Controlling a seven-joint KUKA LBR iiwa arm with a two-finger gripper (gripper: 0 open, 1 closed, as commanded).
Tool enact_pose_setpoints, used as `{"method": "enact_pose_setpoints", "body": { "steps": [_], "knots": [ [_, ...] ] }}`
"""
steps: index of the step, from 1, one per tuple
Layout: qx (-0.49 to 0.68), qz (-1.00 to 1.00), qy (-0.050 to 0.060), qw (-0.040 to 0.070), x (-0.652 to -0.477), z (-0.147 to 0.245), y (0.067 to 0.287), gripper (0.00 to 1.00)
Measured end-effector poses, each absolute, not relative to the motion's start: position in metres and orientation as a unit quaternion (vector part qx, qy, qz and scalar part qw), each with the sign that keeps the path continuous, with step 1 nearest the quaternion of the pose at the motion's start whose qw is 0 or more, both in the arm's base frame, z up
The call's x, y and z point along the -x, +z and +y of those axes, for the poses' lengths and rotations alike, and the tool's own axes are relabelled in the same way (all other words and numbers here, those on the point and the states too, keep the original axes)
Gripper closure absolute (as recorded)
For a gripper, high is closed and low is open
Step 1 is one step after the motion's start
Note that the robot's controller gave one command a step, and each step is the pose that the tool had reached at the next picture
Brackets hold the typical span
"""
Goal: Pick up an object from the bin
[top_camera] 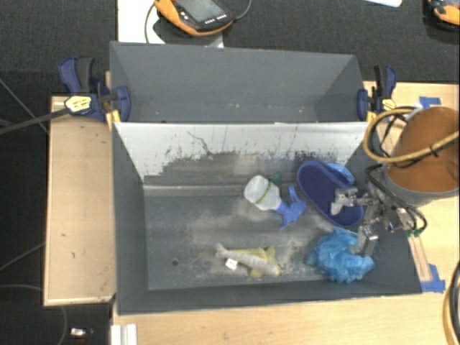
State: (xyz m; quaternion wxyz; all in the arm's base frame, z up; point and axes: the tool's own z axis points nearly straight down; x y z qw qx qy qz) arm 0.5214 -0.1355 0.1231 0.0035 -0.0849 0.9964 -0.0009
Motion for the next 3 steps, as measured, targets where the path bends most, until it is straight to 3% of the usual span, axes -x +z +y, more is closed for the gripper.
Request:
{"method": "enact_pose_setpoints", "body": {
  "steps": [2, 3],
  "knots": [
    [0.098, 0.995, 0.0, 0.002, -0.529, -0.144, 0.082, 0.0],
    [0.09, 0.996, 0.0, 0.005, -0.524, -0.142, 0.081, 0.0]
  ]
}}
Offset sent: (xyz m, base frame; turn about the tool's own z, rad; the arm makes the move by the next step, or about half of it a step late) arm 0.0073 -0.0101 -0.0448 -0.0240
